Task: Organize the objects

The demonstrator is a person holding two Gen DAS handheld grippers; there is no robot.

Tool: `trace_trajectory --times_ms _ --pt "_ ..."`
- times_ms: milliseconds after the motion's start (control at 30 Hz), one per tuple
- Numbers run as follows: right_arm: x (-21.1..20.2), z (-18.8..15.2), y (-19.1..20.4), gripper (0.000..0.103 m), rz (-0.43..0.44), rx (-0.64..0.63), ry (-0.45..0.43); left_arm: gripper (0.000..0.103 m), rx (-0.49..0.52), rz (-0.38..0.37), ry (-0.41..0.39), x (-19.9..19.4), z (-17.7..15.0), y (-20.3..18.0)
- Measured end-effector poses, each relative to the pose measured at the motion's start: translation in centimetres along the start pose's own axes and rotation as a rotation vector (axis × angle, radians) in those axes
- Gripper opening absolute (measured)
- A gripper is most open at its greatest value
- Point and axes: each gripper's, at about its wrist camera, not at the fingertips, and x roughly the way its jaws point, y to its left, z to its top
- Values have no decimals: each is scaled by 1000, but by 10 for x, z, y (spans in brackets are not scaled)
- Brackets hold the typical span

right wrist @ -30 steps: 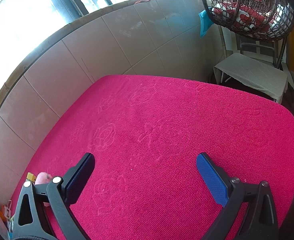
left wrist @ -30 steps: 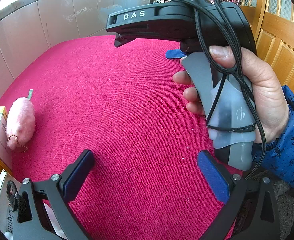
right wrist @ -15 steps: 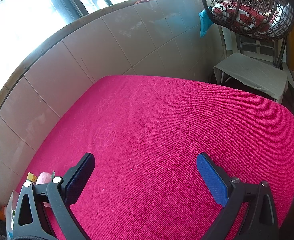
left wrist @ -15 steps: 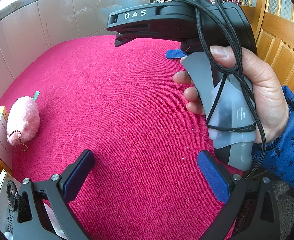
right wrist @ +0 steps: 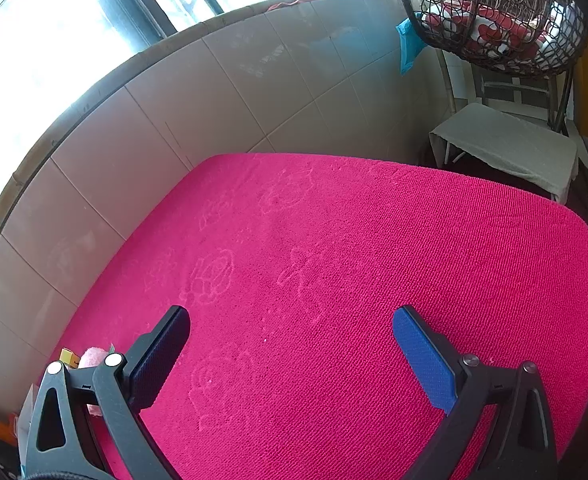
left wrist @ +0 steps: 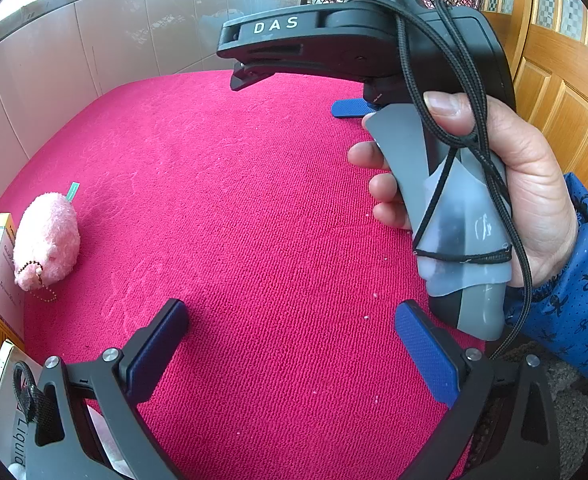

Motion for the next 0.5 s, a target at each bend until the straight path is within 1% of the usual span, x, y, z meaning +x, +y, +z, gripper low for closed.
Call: trace_trajectory --times_ms 500 --pt "-4 2 -8 103 48 32 -27 103 0 -2 0 2 1 3"
